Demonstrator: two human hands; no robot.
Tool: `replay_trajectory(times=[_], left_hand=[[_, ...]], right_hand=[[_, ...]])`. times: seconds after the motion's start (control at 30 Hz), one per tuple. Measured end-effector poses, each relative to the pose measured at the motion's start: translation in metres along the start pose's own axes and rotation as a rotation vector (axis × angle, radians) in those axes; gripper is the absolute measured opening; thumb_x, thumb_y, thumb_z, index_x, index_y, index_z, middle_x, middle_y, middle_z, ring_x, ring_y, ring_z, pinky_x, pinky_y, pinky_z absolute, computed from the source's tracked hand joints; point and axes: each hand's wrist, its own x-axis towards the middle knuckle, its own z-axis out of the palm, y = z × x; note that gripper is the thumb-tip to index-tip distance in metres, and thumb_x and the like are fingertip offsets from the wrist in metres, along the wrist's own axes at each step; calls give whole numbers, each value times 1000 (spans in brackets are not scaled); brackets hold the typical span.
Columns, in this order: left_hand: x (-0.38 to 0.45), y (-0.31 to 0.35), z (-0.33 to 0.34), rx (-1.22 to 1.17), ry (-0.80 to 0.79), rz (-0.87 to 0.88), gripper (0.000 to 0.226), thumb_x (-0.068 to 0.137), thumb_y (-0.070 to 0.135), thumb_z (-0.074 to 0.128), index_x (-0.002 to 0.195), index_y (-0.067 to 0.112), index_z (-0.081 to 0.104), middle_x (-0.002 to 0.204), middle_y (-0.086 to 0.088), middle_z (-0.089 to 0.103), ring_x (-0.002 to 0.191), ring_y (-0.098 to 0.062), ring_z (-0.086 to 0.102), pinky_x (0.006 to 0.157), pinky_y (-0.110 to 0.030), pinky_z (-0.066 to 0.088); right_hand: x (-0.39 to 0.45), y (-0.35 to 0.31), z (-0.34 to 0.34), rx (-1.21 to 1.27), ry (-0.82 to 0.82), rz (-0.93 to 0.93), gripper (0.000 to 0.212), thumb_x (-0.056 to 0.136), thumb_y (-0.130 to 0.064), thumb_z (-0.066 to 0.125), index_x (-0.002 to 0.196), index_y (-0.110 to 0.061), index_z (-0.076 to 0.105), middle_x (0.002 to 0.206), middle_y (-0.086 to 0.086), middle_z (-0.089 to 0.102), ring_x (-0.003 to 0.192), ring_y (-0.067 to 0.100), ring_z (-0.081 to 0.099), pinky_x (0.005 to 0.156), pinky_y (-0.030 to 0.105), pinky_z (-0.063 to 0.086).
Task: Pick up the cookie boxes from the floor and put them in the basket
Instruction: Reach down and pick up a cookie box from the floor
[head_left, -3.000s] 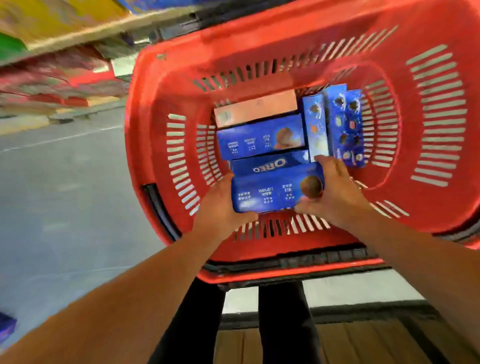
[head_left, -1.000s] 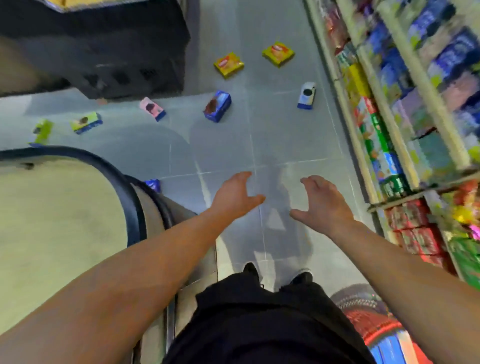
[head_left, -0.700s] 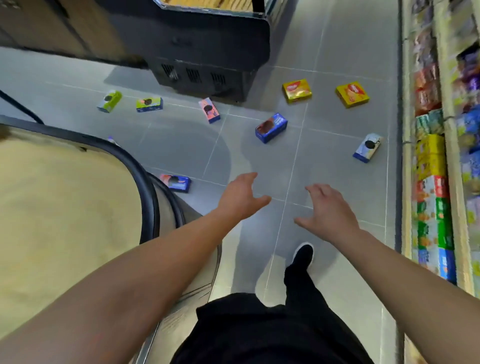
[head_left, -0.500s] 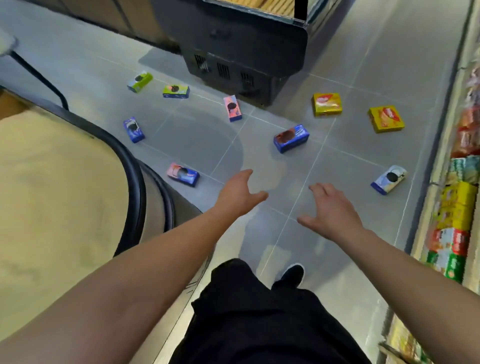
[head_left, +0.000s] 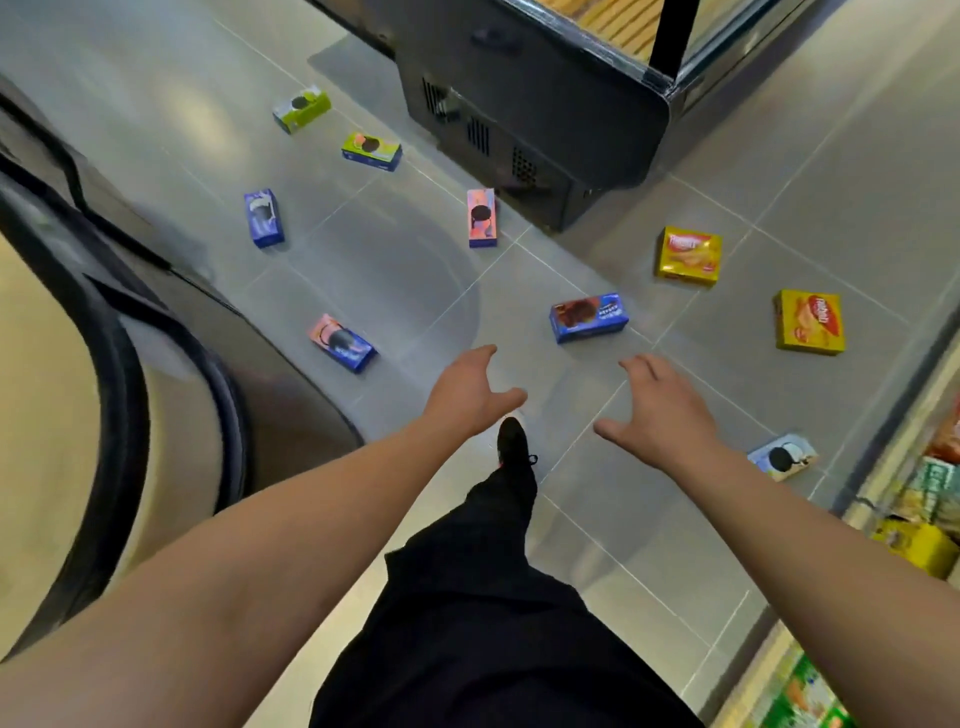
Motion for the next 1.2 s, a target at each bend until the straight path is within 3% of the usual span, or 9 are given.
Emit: replay_trajectory(times=[0.47, 0.77, 1.03, 1.2], left_hand=[[194, 119, -2, 6, -55, -74, 80, 80, 48, 66, 147, 21, 33, 151, -1, 38, 136, -22, 38, 108, -34, 33], [255, 176, 66, -84, 17, -307, 84, 77, 45, 70, 148, 21, 32, 150, -4, 39, 135, -23, 38, 108, -32, 32], [300, 192, 148, -112, 13, -385, 85, 75, 42, 70, 148, 20, 31, 151, -6, 37, 136, -24, 38, 109, -35, 33], [349, 151, 210, -143, 3, -420, 87, 74, 40, 72, 148, 19, 30, 151, -7, 36, 134, -26, 40, 109, -36, 36]], right_hand=[[194, 101, -75, 42, -119, 16, 87, 70, -47, 75, 143, -19, 36, 148, 2, 34, 131, 28, 39, 106, 38, 39], [312, 199, -86, 18, -269, -204, 87, 70, -45, 76, 142, -17, 37, 145, 6, 38, 132, 28, 39, 107, 39, 38], [377, 281, -44, 17, -375, -211, 88, 67, -48, 79, 140, -19, 38, 142, 5, 40, 128, 30, 42, 102, 40, 40], [425, 294, 38, 14, -475, -193, 90, 67, -44, 80, 141, -16, 39, 143, 7, 39, 129, 29, 42, 104, 37, 38]])
